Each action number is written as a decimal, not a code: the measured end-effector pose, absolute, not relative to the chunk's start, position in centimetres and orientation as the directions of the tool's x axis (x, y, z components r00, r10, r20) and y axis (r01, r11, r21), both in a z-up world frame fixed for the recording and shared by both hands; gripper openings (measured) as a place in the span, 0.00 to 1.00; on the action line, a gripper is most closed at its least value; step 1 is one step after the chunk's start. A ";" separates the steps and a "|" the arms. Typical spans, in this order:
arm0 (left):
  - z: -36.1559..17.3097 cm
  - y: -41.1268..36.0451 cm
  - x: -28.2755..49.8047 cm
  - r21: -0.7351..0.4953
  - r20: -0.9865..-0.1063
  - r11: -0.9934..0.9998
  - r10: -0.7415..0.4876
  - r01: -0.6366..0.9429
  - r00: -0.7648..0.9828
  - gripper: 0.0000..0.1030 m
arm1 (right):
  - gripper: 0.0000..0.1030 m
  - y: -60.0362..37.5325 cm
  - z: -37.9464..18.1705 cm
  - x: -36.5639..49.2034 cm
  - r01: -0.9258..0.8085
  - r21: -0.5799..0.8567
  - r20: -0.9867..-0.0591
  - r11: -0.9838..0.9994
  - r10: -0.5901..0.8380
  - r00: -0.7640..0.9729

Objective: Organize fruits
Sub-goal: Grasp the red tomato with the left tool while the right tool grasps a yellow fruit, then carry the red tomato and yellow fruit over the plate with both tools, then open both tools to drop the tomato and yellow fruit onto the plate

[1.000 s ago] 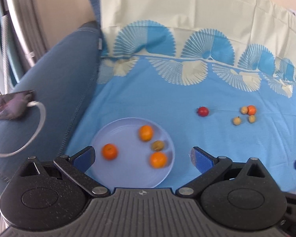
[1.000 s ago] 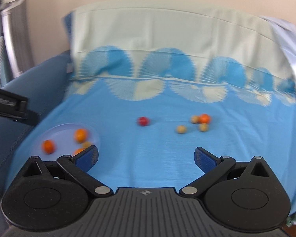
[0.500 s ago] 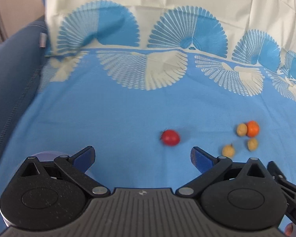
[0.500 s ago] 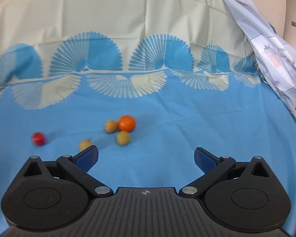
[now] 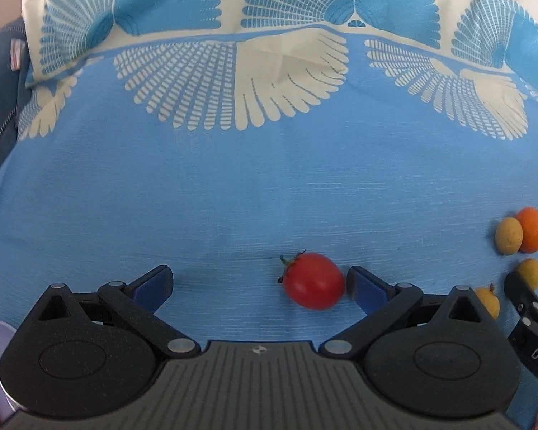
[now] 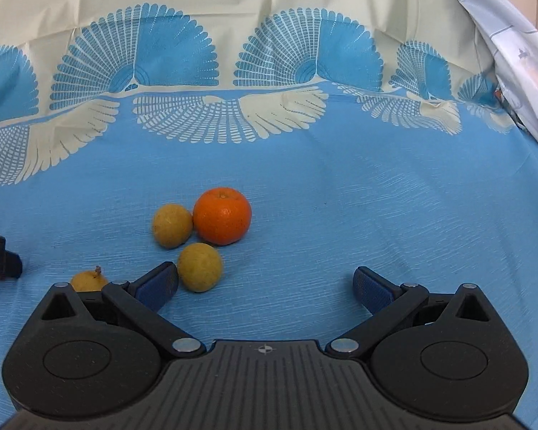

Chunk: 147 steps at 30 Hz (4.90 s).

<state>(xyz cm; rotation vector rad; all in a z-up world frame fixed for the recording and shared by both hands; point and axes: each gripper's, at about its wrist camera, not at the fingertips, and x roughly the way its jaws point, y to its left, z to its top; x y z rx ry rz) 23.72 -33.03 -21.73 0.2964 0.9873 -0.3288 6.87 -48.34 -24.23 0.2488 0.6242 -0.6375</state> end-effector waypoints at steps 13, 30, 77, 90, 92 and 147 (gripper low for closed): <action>-19.2 -32.8 22.2 -0.005 -0.856 0.886 -0.243 0.464 0.456 0.34 | 0.25 -46.6 -23.1 6.5 0.548 0.008 -0.581 0.837 -0.442 0.683; -4.2 -21.7 8.4 -0.022 -0.780 0.846 -0.348 0.533 0.521 0.34 | 0.25 -37.4 -10.2 -5.6 0.410 0.018 -0.481 0.912 -0.351 0.803; 1.5 1.3 -3.9 -0.063 -0.735 0.942 -0.268 0.331 0.623 0.34 | 0.25 -15.2 -2.3 -16.1 -0.020 0.017 -0.494 1.000 0.026 0.869; 0.2 0.8 -2.0 -0.062 -0.764 0.944 -0.253 0.323 0.593 0.34 | 0.25 -15.6 -3.2 -14.8 -0.026 0.026 -0.531 0.999 0.036 0.846; -0.1 0.8 -1.4 -0.062 -0.774 0.946 -0.247 0.319 0.583 0.34 | 0.25 -15.7 -3.4 -14.5 -0.027 0.026 -0.539 0.999 0.037 0.842; -8.4 -2.9 17.2 0.037 -0.842 0.972 -0.095 0.232 0.532 1.00 | 0.74 -14.8 -12.4 6.7 -0.167 -0.050 -0.659 0.985 0.093 0.746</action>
